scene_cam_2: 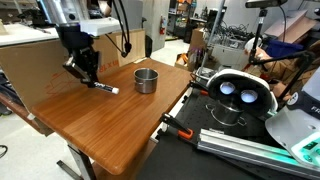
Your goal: Pick the marker and put it in the pot
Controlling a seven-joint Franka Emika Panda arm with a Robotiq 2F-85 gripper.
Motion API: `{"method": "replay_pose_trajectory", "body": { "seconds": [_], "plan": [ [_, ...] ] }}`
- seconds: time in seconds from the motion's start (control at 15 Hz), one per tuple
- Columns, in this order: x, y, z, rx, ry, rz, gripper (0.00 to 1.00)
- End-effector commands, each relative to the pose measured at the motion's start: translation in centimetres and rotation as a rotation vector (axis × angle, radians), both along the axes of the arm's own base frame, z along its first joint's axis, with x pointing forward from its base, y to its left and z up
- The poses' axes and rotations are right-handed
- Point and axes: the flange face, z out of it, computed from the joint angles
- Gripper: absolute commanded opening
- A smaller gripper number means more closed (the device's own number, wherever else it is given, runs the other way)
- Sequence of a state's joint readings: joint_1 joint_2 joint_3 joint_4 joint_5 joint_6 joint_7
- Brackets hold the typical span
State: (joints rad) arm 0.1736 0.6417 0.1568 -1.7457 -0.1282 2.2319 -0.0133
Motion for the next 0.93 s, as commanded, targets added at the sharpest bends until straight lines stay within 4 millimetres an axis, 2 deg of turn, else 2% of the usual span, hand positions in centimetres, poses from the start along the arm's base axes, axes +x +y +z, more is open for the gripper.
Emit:
{"method": "replay_pose_trajectory", "body": {
  "seconds": [0.0,0.33,0.67,0.87],
  "plan": [
    [-2.2,-0.1,3.5,0.020,-0.048,0.029,0.05],
    [-4.8,-1.7,8.0,-0.009,-0.076,0.026,0.05],
    [-5.7,-6.2,12.2,-0.040,-0.155,-0.037,0.05],
    [-6.2,-8.8,13.4,-0.075,-0.222,-0.073,0.05]
  ]
}}
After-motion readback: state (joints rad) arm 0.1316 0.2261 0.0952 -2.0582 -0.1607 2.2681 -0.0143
